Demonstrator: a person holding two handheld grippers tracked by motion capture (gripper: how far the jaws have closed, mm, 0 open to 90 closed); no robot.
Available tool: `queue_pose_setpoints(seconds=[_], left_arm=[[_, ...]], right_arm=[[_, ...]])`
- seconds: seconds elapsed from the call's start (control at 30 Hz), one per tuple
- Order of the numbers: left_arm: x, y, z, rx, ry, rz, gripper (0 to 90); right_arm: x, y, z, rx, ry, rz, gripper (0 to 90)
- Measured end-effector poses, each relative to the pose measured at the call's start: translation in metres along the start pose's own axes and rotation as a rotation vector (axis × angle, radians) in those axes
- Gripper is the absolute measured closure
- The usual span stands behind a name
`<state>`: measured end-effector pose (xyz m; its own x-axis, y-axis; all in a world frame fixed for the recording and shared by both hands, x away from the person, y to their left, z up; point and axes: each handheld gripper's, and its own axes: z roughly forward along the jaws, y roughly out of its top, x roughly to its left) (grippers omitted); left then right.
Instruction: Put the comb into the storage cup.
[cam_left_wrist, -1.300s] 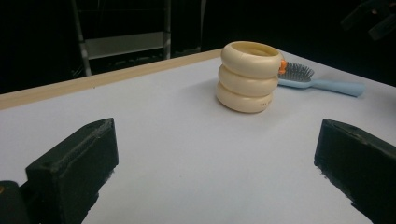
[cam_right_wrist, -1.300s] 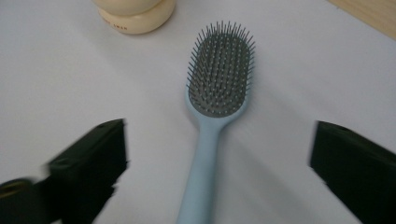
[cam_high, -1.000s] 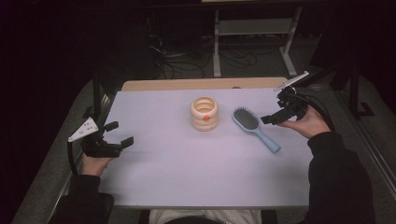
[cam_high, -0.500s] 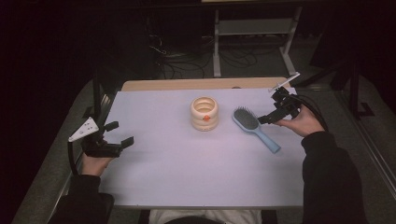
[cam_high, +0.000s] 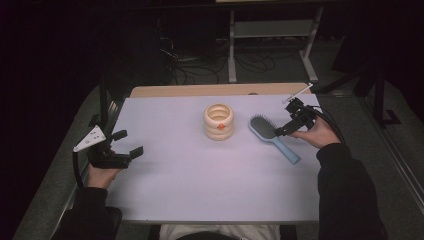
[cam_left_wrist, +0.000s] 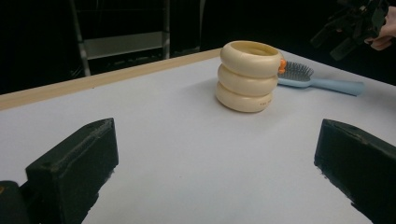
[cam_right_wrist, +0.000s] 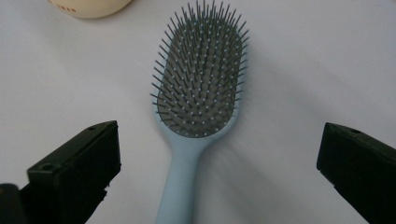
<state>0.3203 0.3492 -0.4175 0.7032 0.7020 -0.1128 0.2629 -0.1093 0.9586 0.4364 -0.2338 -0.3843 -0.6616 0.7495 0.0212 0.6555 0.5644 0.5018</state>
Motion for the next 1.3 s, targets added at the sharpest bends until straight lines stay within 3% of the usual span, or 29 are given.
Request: queue_pose_setpoints(seconds=[0.37, 0.67, 0.9, 1.1, 1.3], left_arm=[[0.0, 0.0, 0.001, 0.003, -0.001, -0.001, 0.0], [0.0, 0.0, 0.001, 0.007, -0.003, 0.001, 0.0], [0.0, 0.0, 0.001, 0.006, -0.004, -0.001, 0.0], [-0.001, 0.0, 0.001, 0.004, -0.003, 0.001, 0.0], [0.0, 0.0, 0.001, 0.006, -0.002, 0.001, 0.0]], right_arm=[[0.0, -0.01, 0.02, 0.039, 0.011, 0.013, 0.0], [0.003, -0.019, 0.035, 0.054, 0.038, 0.01, 6.1], [0.008, -0.022, 0.043, 0.077, 0.051, -0.011, 16.4], [0.012, -0.023, 0.048, 0.099, 0.063, -0.01, 30.3], [0.014, -0.023, 0.05, 0.104, 0.035, -0.004, 41.2]])
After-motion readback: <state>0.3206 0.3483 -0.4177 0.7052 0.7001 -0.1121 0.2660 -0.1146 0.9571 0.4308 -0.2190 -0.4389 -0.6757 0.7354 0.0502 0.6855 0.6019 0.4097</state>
